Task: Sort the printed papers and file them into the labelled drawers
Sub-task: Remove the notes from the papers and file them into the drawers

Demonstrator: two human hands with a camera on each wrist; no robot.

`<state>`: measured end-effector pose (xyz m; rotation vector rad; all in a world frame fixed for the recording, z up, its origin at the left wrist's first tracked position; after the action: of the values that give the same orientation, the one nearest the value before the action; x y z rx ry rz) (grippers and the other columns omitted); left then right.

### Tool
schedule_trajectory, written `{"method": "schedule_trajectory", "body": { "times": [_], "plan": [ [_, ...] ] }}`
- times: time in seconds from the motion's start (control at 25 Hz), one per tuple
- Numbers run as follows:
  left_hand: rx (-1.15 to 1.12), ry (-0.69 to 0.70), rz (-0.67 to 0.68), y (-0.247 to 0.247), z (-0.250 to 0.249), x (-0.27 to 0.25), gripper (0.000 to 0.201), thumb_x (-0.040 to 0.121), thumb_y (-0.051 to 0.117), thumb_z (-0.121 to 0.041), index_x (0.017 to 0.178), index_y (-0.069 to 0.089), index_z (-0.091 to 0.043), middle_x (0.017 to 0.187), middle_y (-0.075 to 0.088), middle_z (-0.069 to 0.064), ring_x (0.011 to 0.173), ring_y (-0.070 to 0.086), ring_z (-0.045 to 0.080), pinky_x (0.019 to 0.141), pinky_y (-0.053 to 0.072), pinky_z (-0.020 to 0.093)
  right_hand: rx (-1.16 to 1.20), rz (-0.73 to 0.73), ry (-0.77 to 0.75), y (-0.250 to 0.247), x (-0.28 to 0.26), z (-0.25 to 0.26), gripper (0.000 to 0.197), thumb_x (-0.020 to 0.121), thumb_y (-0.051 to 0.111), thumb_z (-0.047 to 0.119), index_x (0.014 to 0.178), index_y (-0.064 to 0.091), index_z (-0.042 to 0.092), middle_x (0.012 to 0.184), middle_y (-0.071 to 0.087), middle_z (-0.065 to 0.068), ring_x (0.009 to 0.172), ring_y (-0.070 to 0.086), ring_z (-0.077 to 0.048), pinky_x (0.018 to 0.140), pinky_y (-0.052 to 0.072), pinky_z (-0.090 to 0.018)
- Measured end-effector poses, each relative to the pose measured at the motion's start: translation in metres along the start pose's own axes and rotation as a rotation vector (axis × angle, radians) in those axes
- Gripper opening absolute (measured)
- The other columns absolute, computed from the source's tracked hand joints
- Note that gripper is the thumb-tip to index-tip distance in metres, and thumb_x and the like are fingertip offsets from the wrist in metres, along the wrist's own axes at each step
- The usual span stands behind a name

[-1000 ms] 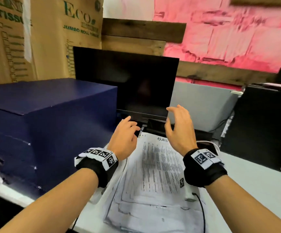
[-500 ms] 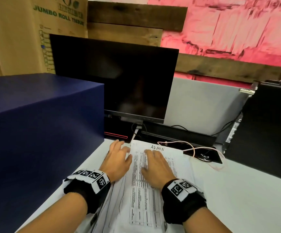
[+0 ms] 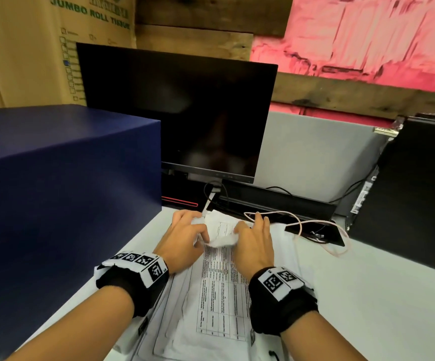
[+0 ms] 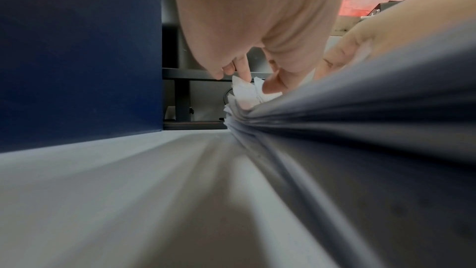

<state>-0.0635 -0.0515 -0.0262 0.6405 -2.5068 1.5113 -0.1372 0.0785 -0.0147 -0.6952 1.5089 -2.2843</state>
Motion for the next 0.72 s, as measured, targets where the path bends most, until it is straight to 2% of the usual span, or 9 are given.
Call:
{"method": "schedule_trajectory", "body": {
  "times": [0.08,0.12,0.2,0.32,0.4,0.56,0.72],
  "plan": [
    [-0.022,-0.035,0.004,0.000,0.003,0.001,0.036,0.081,0.050,0.004,0.081,0.064,-0.029,0.140,0.035,-0.010,0.131,0.015,0.006,0.095,0.025,0.011,-0.069,0.034,-0.008,-0.001,0.000,0.000,0.033,0.089,0.059,0.012,0.121,0.055,0.018,0.156,0.018,-0.016,0.148,0.000,-0.036,0.120,0.015,-0.039],
    [-0.016,-0.042,-0.006,0.000,0.005,0.001,0.037,0.082,0.049,0.004,0.083,0.065,-0.030,0.141,0.035,-0.011,0.131,0.015,0.006,0.097,0.026,0.013,-0.098,0.049,-0.012,0.001,0.000,-0.001,0.031,0.090,0.057,0.012,0.121,0.057,0.018,0.154,0.025,-0.014,0.147,0.001,-0.036,0.120,0.013,-0.039],
    [0.016,-0.040,-0.043,-0.002,0.007,0.001,0.036,0.085,0.048,0.000,0.099,0.064,-0.029,0.144,0.033,-0.008,0.134,0.012,0.008,0.104,0.025,0.018,-0.153,0.096,0.008,0.006,0.001,-0.004,0.031,0.091,0.055,0.013,0.121,0.059,0.019,0.147,0.039,-0.011,0.147,0.005,-0.036,0.120,0.010,-0.042],
    [0.070,-0.082,-0.014,0.002,0.014,0.001,0.041,0.093,0.050,-0.016,0.132,0.051,-0.027,0.153,0.019,0.001,0.142,0.002,0.017,0.112,0.026,0.030,-0.201,0.184,0.101,0.019,0.002,-0.013,0.032,0.090,0.050,0.010,0.118,0.061,0.018,0.139,0.049,-0.008,0.147,0.010,-0.036,0.119,0.003,-0.053],
    [0.110,-0.111,0.036,0.005,0.016,0.000,0.047,0.095,0.050,-0.025,0.142,0.043,-0.025,0.157,0.010,0.004,0.143,-0.004,0.020,0.114,0.025,0.034,-0.236,0.200,0.133,0.023,0.002,-0.015,0.033,0.089,0.047,0.008,0.117,0.061,0.019,0.135,0.053,-0.005,0.146,0.010,-0.035,0.116,-0.003,-0.060],
    [0.138,-0.125,0.075,0.008,0.015,-0.001,0.061,0.095,0.054,-0.033,0.149,0.028,-0.025,0.158,0.003,0.004,0.144,-0.008,0.023,0.115,0.021,0.035,-0.263,0.203,0.134,0.026,0.002,-0.018,0.039,0.089,0.045,0.006,0.122,0.057,0.023,0.136,0.053,-0.003,0.147,0.006,-0.037,0.112,-0.009,-0.065],
    [0.129,-0.101,0.041,0.004,0.013,-0.001,0.059,0.094,0.056,-0.032,0.148,0.033,-0.029,0.157,0.005,0.004,0.143,-0.007,0.021,0.115,0.021,0.034,-0.249,0.214,0.127,0.026,0.001,-0.016,0.043,0.087,0.044,0.005,0.126,0.052,0.021,0.140,0.049,-0.005,0.147,0.004,-0.037,0.112,-0.009,-0.064]
  ]
}}
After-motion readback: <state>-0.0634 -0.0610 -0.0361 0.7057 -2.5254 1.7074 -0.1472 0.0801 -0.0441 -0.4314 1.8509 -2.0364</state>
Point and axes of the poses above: each hand's wrist, its own x-axis towards the middle knuckle, its own y-axis out of the palm, z = x × y, the point moved 9 cm from there along x, towards the middle knuckle
